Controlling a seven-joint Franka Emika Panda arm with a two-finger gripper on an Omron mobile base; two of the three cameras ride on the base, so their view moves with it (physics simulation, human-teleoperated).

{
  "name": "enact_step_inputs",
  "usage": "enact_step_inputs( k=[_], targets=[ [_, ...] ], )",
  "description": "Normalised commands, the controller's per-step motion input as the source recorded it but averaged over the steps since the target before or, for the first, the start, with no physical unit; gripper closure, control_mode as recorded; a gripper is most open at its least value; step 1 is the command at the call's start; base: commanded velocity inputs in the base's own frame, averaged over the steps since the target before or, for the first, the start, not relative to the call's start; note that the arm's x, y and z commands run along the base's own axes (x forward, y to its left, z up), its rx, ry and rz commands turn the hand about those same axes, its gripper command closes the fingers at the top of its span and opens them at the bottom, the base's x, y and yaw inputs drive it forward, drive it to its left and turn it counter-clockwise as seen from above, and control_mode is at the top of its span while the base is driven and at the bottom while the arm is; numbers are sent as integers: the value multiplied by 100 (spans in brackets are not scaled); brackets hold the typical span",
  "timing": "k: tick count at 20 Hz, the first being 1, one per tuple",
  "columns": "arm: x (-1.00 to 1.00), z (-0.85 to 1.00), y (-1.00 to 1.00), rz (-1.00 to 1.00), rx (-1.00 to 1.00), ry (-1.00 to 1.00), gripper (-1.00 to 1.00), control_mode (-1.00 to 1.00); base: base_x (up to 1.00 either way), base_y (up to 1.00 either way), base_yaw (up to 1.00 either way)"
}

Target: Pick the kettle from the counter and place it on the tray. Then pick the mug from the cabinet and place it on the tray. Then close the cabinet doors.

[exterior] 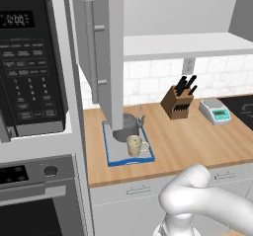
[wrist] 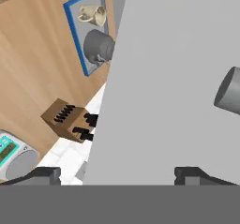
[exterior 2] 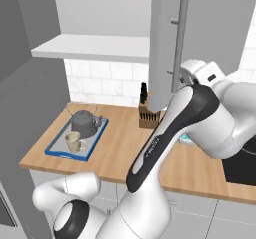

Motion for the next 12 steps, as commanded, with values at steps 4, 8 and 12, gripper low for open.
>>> enact_step_inputs(
  k=[4, 8, 12],
  targets=[
    [41, 0, 65, -2, -21, 1, -100, -100, 0, 0, 0],
    [45, 0, 57, -2, -17, 0, -100, -100, 0, 0, 0],
    [49, 0, 46, -4, -13, 0, -100, -100, 0, 0, 0]
  ],
)
